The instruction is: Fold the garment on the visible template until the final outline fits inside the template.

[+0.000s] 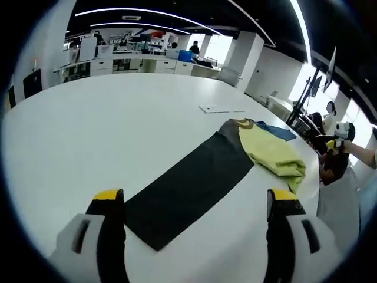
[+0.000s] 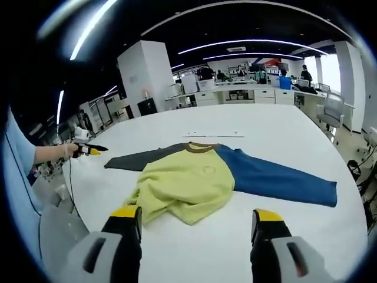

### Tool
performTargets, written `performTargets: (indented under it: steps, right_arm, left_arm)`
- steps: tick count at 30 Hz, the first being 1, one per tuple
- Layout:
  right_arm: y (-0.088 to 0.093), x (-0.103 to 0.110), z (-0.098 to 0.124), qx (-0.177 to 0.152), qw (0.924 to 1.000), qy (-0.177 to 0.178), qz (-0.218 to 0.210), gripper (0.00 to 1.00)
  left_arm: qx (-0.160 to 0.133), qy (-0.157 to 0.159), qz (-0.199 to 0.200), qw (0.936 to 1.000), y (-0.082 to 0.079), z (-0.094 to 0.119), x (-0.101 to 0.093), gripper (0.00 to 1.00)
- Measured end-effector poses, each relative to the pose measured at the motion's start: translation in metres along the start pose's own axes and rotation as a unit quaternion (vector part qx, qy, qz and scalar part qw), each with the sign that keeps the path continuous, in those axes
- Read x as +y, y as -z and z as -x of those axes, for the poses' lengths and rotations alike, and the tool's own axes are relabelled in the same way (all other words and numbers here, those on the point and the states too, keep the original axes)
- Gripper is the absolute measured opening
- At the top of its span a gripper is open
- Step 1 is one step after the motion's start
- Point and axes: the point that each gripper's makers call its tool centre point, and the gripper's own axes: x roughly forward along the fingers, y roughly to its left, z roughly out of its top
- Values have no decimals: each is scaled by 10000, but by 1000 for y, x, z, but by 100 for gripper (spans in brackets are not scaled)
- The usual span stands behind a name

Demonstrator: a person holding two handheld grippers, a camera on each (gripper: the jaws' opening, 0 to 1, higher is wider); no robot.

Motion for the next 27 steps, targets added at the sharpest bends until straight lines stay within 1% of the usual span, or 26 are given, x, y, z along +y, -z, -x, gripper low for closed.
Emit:
performTargets:
  steps: [2, 6, 7, 8, 11, 12, 15, 17, 20, 22, 27]
  right_arm:
    - [0, 0, 1, -50, 10000, -15, -58, 74]
    - [1, 2, 4, -105, 9999, -113, 10, 74]
    - [1, 2, 5, -108, 9999, -125, 15, 74]
    - [2, 2, 6, -111, 9999, -127, 31, 74]
    - [2, 2, 13, -157, 9997, -173, 69, 75]
    - [2, 1, 14, -169, 9997, -181, 78, 75]
    - [4, 0, 20, -202, 9995, -217, 71, 75]
    - [6, -2, 24, -184, 9995, -238, 106, 75]
    - [8, -7, 28, -168, 9994, -280, 136, 75]
    - [9, -11, 31, -169, 9993, -317, 141, 74]
    - [8, -21, 37, -184, 9988, -415, 169, 72]
  left_arm:
    - [-82, 53, 49, 9999, -1, 2, -12, 97]
    - [-239, 128, 59, 9996, -4, 5, -37, 97]
    - [-290, 171, 75, 9994, -4, 7, -48, 97]
    - [-312, 198, 76, 9993, -4, 8, -55, 96]
    - [-386, 209, 54, 9990, -5, 12, -73, 96]
    - [-453, 225, 76, 9987, -6, 14, -81, 96]
    - [-580, 256, 56, 9980, -7, 17, -97, 95]
    - [-678, 240, 20, 9974, -5, 17, -108, 95]
    - [-646, 199, 140, 9976, 6, 14, -121, 94]
    - [-727, 218, 154, 9970, 9, 12, -132, 93]
    - [-759, 196, 223, 9967, 16, 8, -152, 92]
